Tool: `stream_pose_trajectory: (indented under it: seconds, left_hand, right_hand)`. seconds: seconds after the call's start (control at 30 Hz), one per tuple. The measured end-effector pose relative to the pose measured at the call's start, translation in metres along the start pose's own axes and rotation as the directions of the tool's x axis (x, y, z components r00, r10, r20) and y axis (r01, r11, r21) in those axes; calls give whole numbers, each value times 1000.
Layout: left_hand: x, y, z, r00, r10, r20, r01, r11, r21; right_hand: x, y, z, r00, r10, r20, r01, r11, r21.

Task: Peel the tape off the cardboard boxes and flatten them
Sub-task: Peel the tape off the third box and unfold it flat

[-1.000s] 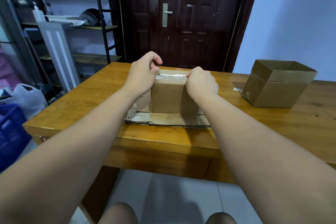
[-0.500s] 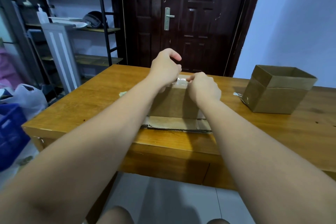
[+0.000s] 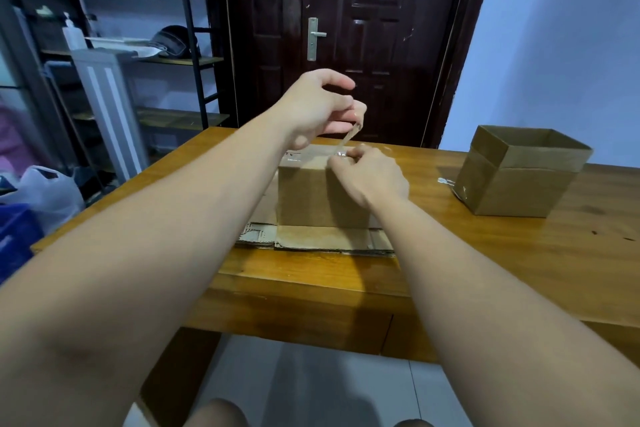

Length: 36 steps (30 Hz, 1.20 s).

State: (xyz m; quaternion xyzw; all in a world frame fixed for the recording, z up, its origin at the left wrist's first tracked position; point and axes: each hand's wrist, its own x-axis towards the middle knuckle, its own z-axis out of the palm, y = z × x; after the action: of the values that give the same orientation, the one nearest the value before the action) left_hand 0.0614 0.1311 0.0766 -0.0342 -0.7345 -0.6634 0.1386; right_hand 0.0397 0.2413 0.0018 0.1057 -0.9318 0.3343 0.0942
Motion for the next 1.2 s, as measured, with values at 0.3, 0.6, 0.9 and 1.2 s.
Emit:
stream_pose_trajectory:
  seconds: [0.3,0.6,0.9,1.2]
  left_hand:
    - [-11,6,2,918,389,78,-330,640,694]
    - [-5,-73,-7,997,54,48,-63,323,944]
    - [-12,-75,-10,990,9,143,-142,166,976]
    - [-14,-73,-10,988,7,156,-156,114,981]
  right_hand:
    - [6,1,-1,997,26,-76,-34,995,-98]
    - [7,4,6,992,23,-128,-41,990,-138]
    - [25,13,-5,979,102,-177,-97,995,38]
    - [33,30,-6,882,468,-59,-319,684,657]
